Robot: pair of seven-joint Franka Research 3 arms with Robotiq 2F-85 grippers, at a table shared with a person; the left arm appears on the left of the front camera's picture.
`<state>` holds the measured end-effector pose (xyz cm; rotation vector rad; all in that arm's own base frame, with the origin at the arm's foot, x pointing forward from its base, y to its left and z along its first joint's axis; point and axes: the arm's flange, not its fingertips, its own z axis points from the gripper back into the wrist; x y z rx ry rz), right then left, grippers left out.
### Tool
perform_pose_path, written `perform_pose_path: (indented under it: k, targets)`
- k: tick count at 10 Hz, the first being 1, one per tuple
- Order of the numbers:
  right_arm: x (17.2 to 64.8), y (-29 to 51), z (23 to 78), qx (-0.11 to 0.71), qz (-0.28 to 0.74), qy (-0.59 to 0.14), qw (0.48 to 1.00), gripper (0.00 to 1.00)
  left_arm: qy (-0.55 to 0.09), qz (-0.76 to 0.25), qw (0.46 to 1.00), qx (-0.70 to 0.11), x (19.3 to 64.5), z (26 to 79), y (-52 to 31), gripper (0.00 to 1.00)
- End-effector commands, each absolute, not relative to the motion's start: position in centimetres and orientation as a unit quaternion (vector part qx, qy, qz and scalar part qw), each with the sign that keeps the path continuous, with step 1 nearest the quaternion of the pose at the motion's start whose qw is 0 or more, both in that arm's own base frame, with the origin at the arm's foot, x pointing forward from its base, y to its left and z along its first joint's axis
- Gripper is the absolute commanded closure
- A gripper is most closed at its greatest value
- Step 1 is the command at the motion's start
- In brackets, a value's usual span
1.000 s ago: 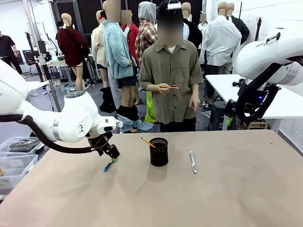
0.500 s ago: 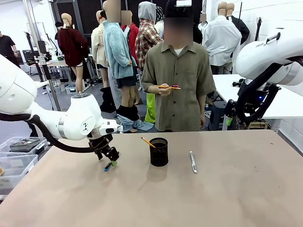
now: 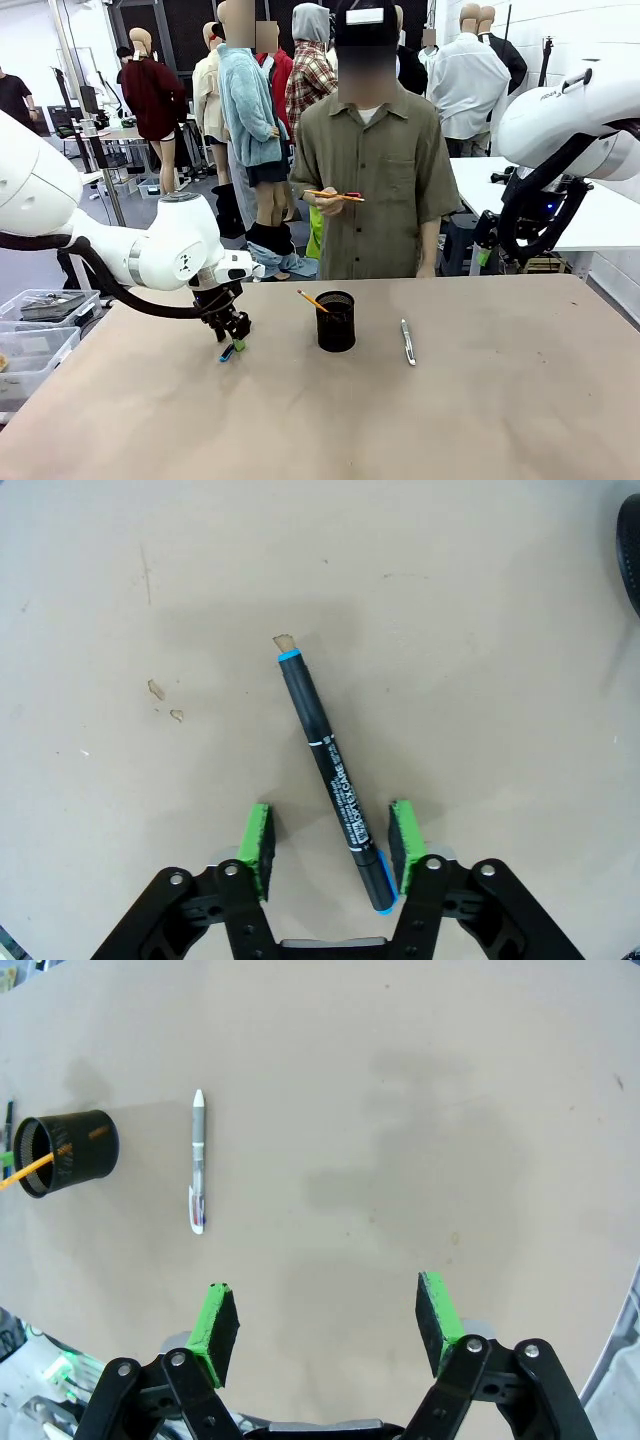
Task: Place the pens into the pen holder.
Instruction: Pick up a writing instrument from the table and place it into the Pen holder.
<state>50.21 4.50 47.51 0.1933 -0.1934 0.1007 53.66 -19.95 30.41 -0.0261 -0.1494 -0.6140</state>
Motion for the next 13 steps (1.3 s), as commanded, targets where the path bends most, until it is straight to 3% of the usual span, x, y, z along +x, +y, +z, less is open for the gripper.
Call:
perform_pose_path:
  k: [1,7,10,13]
  targets:
    - [50.4,4.4,47.3,0.107,0.056,-0.105,0.987,0.11,-0.056,-0.294,0.954,0.006,53.5,29.4,-20.1,1.00]
    - [50.4,4.4,47.3,0.107,0.056,-0.105,0.987,0.11,-0.035,-0.285,0.958,0.009,52.5,30.0,-20.5,1.00]
    - [50.4,4.4,47.3,0.107,0.056,-0.105,0.987,0.11,-0.119,-0.321,0.939,-0.039,50.5,33.6,-18.6,1.00]
    - [50.4,4.4,47.3,0.107,0.056,-0.105,0.987,0.11,-0.207,-0.410,0.880,-0.125,49.7,35.7,-17.1,1.00]
